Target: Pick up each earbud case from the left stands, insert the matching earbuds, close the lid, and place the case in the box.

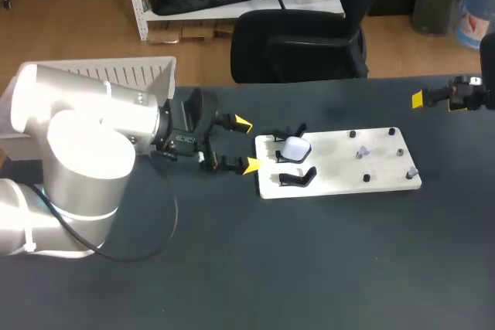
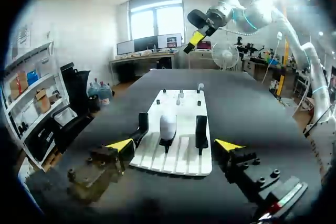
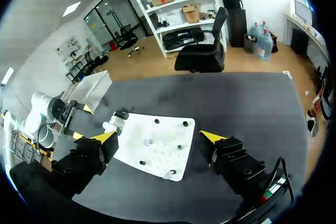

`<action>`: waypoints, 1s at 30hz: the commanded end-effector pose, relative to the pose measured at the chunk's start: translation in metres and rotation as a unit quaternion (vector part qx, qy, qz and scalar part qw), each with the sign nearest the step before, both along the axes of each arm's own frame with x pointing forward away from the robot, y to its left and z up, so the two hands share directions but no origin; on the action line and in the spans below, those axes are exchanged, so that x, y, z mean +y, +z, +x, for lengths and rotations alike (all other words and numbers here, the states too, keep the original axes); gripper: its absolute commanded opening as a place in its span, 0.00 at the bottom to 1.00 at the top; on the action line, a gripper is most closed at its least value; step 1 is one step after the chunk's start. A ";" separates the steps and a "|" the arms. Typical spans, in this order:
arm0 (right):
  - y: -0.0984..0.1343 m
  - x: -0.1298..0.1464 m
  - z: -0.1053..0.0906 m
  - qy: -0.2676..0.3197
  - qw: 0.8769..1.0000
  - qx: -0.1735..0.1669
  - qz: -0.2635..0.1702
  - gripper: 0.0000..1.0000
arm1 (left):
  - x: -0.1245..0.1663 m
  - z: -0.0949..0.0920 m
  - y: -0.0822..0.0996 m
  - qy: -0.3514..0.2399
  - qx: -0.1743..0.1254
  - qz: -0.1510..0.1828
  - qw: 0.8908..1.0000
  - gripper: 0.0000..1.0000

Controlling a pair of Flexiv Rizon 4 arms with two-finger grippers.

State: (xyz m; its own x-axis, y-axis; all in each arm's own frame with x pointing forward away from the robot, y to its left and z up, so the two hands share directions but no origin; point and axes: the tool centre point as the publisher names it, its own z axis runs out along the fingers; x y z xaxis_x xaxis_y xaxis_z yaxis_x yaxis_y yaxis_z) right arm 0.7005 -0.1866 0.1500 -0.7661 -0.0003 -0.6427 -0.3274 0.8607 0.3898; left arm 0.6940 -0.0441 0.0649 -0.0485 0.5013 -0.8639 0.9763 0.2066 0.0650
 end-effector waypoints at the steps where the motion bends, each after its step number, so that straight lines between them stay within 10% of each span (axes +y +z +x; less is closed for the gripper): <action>1: 0.000 0.000 0.000 -0.001 1.000 0.000 -0.002 1.00 | -0.001 0.001 0.000 0.000 0.001 0.001 1.000 1.00; 30: 0.000 0.000 0.000 -0.001 1.000 0.000 -0.002 1.00 | -0.059 0.030 -0.033 -0.021 0.028 -0.009 0.999 1.00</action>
State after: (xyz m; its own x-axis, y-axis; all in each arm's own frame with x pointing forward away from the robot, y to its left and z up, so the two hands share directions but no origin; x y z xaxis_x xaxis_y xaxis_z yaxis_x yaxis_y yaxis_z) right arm 0.7005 -0.1866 0.1500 -0.7661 -0.0002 -0.6427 -0.3274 0.8607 0.3899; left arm 0.7170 -0.0990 0.0346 -0.0747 0.4818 -0.8731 0.9842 0.1766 0.0132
